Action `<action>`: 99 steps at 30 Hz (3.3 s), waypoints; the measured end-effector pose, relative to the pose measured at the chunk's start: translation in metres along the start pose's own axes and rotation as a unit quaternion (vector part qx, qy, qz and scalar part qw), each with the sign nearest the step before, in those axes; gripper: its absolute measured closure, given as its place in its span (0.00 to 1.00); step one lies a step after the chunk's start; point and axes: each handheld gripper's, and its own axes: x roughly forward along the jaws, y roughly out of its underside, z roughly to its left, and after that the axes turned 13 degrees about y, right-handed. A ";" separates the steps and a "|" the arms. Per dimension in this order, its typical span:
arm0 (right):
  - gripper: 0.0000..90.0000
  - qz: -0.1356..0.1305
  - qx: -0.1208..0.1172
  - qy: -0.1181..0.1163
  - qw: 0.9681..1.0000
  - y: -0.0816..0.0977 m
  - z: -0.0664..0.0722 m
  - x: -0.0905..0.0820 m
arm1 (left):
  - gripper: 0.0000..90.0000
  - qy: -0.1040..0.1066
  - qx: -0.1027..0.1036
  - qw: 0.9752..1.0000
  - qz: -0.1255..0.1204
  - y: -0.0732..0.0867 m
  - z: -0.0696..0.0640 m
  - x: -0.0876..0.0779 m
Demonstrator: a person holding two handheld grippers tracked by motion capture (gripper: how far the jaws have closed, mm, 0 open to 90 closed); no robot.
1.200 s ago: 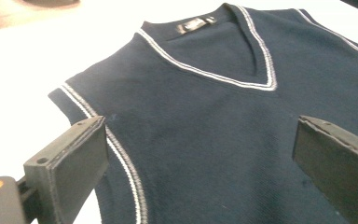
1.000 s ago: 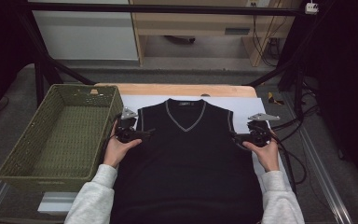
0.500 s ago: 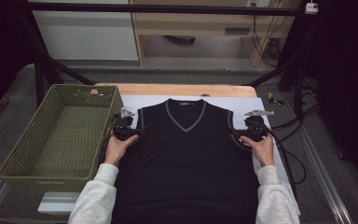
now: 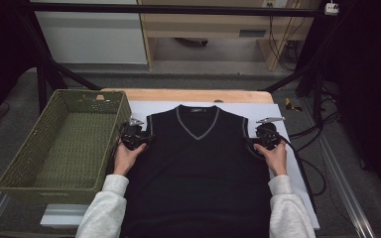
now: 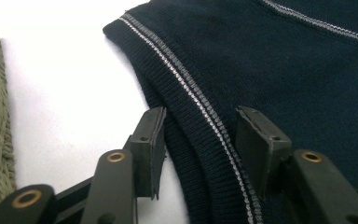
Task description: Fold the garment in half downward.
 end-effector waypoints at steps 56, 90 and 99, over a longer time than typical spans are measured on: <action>0.90 -0.093 0.020 -0.052 0.994 -0.034 -0.007 -0.102 | 0.90 0.055 0.018 0.995 -0.083 -0.055 -0.059 -0.110; 0.89 -0.030 -0.004 -0.117 0.993 0.099 0.035 -0.196 | 0.89 0.131 0.037 0.991 -0.015 0.081 -0.132 -0.179; 0.85 0.019 -0.009 -0.124 0.992 0.132 0.042 -0.184 | 0.87 0.127 0.047 0.990 0.050 0.120 -0.146 -0.166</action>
